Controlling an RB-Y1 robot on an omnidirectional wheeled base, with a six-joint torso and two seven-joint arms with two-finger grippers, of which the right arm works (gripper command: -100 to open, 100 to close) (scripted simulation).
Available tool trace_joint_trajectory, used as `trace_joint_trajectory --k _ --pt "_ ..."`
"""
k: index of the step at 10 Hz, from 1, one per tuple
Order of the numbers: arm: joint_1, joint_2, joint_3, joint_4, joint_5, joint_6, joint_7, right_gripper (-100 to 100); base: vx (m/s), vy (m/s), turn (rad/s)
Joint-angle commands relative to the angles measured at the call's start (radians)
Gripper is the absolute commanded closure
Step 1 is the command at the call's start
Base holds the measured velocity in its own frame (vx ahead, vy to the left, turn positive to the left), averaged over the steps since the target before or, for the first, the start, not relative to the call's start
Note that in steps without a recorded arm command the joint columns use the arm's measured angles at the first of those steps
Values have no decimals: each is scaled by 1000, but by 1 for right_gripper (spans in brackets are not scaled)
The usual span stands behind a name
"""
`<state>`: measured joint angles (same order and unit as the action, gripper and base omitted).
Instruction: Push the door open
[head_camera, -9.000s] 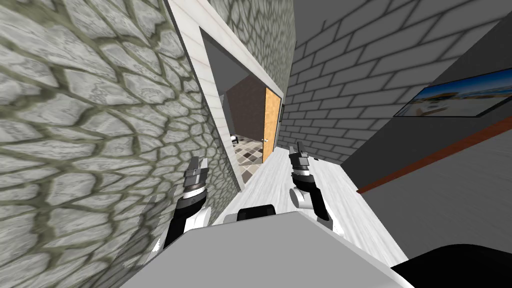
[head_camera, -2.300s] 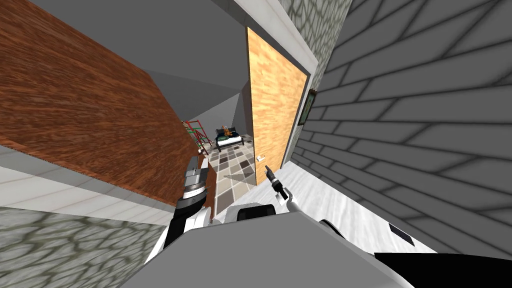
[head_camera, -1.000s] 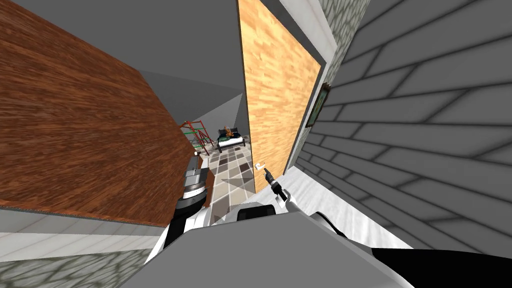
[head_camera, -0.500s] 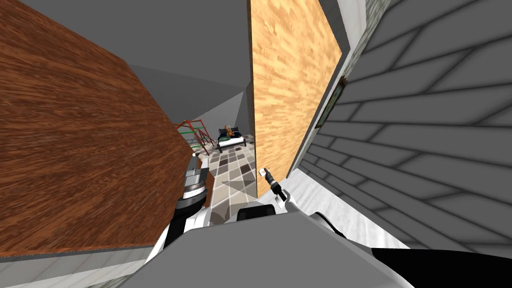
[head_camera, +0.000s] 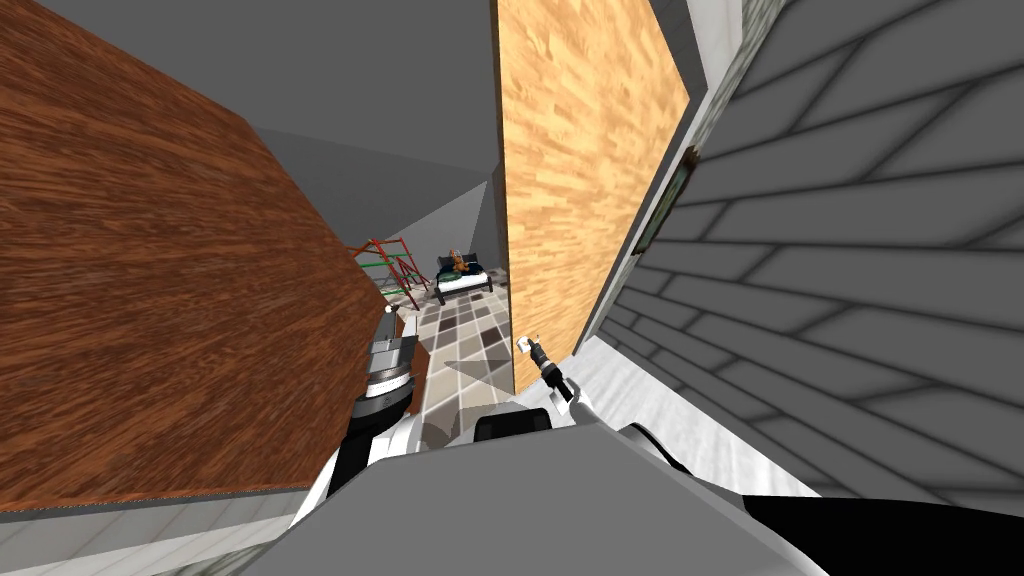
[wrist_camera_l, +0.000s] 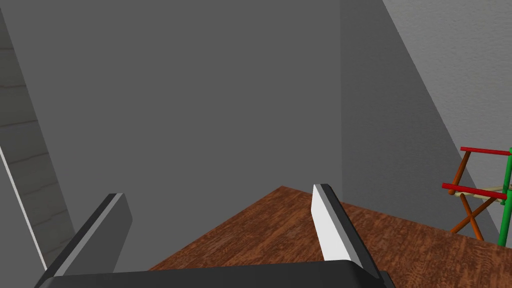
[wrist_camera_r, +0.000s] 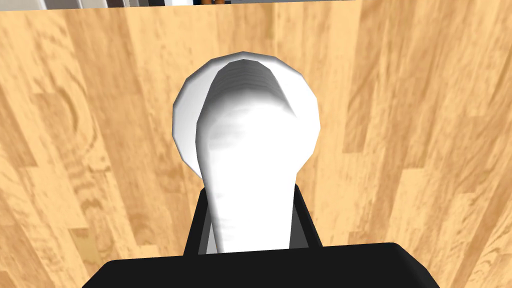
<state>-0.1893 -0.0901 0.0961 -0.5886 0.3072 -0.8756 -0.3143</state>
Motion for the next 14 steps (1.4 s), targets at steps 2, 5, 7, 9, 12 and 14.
trace_joint_trajectory --k 2,5,7,9,12,14 --pt "0 -2 -11 1 -8 2 8 100 48 29 -11" --pt "0 -5 -35 3 -26 8 25 100 169 84 -34" --pt "0 -6 -50 4 -38 11 36 100 164 106 -36" --pt "0 -6 -50 4 -38 11 36 100 82 50 0" --pt "0 -7 -87 7 -65 19 63 100 128 88 -58" --pt "-1 -7 -107 8 -80 24 78 100 135 114 -44"
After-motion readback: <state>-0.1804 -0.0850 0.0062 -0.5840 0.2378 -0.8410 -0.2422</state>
